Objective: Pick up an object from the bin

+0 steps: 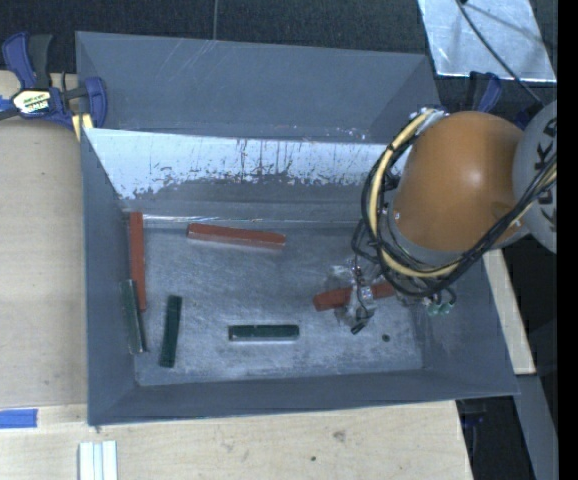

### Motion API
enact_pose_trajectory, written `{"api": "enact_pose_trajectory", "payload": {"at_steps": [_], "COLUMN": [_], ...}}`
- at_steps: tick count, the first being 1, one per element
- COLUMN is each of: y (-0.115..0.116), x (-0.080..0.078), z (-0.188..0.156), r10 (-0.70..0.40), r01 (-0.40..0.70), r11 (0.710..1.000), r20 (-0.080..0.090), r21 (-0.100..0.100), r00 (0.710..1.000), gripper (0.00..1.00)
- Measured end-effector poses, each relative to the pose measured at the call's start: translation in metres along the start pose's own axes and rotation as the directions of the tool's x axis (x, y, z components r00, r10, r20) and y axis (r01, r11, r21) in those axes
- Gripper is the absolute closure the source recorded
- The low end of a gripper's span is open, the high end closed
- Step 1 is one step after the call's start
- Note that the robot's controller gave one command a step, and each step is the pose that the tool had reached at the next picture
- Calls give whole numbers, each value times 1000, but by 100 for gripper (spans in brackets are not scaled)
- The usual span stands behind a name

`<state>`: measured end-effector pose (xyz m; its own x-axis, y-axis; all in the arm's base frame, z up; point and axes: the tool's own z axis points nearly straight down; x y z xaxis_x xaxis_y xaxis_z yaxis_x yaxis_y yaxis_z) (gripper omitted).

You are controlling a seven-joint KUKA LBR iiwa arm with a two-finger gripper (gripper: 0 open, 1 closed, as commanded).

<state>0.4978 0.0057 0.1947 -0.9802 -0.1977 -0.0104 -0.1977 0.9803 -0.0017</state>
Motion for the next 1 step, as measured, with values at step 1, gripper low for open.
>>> {"api": "enact_pose_trajectory", "payload": {"at_steps": [1], "y": [-21], "x": [-19], "z": [-74], "r10": [-13], "r01": [13], "r11": [1000], "r20": [2], "r21": [2], "r00": [1000], "gripper": [100]}}
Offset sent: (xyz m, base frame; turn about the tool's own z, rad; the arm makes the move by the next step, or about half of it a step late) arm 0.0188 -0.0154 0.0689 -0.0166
